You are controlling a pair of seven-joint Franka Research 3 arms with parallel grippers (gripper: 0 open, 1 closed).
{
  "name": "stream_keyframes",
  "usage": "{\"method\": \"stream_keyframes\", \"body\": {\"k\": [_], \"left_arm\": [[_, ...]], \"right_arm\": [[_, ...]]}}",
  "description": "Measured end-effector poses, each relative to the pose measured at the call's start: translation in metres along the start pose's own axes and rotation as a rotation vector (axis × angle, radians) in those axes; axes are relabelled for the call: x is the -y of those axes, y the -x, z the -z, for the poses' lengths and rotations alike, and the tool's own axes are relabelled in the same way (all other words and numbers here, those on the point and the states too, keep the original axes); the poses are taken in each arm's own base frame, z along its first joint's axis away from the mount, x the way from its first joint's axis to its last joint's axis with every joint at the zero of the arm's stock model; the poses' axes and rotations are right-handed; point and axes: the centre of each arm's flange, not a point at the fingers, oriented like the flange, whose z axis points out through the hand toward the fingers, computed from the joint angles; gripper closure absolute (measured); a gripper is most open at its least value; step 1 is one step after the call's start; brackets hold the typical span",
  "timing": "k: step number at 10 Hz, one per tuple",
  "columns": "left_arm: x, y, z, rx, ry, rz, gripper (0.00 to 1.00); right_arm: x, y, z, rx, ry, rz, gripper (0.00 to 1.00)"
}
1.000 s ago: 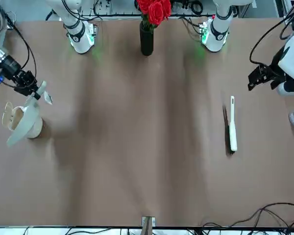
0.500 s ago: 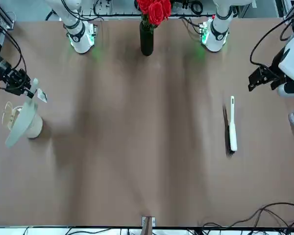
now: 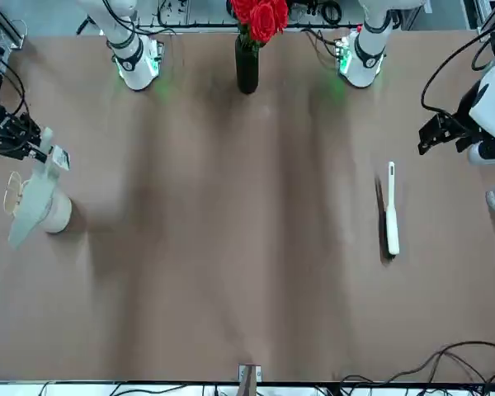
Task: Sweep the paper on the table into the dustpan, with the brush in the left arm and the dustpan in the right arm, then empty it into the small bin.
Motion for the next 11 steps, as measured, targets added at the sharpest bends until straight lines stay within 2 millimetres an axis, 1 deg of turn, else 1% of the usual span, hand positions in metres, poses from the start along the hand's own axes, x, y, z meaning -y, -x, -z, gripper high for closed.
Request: {"method": "stream_keyframes", "body": {"k": [1,3,6,8,11], "left_arm": [[0.000,0.000,0.000,0.000,0.000,0.000,0.00],[0.000,0.000,0.000,0.000,0.000,0.000,0.00],[0.000,0.000,0.000,0.000,0.000,0.000,0.00],[0.000,0.000,0.000,0.000,0.000,0.000,0.00],[0.000,0.000,0.000,-0.001,0.000,0.000,0.00]], "right_arm": [[0.000,-0.006,0.004,0.014,-0.011,-0.016,0.67],[0.001,-0.012,0.012,0.042,-0.022,-0.029,0.67],[0.010,-0.020,0.030,0.086,-0.031,-0.038,0.67],[0.009,-0.026,0.034,0.109,-0.040,-0.070,0.67],[0.013,-0.023,0.038,0.117,-0.037,-0.068,0.67]]}}
